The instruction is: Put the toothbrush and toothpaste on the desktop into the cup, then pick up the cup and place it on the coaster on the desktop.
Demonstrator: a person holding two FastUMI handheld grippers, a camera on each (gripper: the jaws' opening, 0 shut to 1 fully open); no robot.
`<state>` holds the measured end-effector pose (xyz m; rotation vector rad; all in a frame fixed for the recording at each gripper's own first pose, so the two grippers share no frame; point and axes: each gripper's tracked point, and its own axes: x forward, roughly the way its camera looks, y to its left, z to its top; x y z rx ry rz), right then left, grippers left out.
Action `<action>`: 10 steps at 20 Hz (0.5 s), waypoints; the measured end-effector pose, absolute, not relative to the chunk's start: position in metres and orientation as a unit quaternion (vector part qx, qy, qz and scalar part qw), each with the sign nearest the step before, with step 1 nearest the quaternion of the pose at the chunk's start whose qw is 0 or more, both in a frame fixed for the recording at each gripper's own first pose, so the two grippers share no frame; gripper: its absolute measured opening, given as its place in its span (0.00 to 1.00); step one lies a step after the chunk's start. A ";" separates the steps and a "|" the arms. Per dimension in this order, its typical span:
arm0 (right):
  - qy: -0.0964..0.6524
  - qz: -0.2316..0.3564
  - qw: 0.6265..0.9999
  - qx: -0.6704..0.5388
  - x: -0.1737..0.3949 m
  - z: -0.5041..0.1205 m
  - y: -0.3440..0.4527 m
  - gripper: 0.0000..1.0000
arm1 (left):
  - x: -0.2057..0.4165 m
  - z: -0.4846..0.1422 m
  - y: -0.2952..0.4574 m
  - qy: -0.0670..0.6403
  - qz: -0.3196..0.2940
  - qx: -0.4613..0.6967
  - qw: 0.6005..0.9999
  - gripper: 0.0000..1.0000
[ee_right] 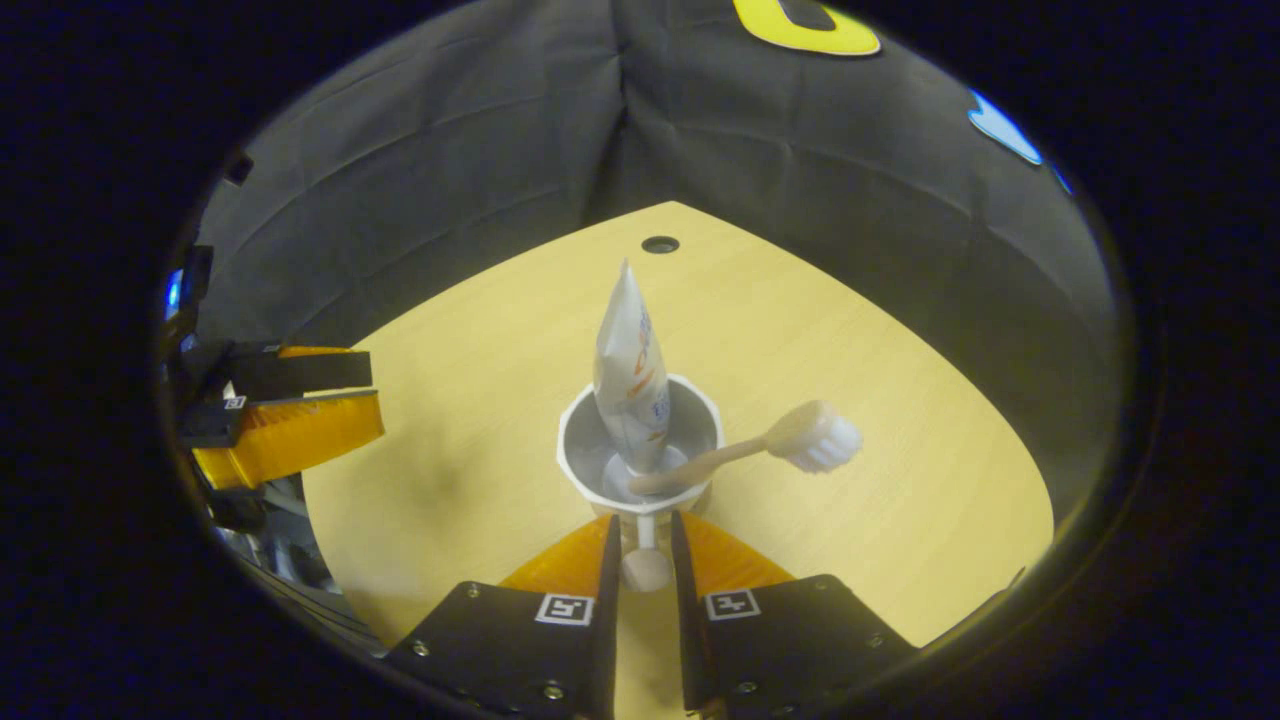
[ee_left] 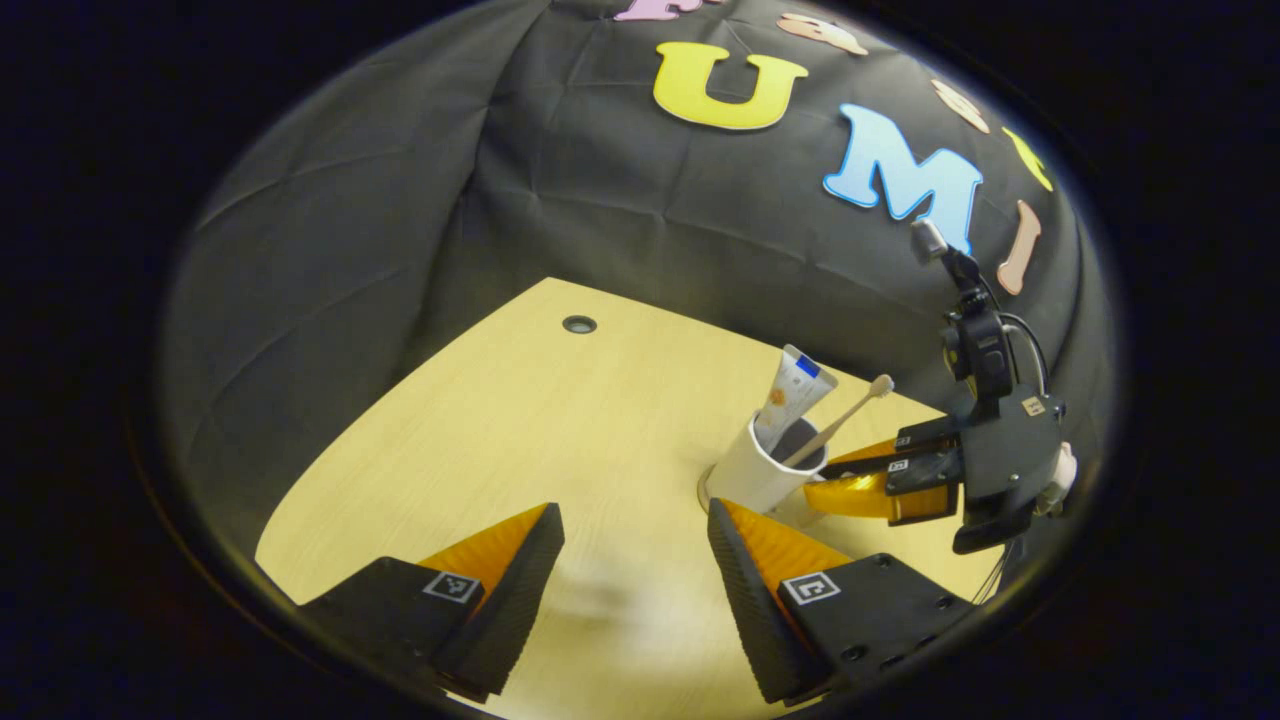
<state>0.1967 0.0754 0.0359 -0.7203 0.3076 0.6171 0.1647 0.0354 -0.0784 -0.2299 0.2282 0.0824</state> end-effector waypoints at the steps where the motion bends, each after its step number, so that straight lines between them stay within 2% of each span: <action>1: 0.146 0.296 0.879 -0.343 0.195 0.039 0.075 0.22 | 0.165 -0.077 0.035 0.113 0.040 -0.114 0.986 0.94; 2: 0.145 0.295 0.880 -0.342 0.192 0.040 0.073 0.27 | 0.165 -0.075 0.033 0.111 0.037 -0.113 0.987 0.94; 10: 0.082 0.274 0.902 -0.323 0.147 0.083 0.060 0.27 | 0.160 -0.039 0.002 0.082 0.003 -0.095 0.992 0.94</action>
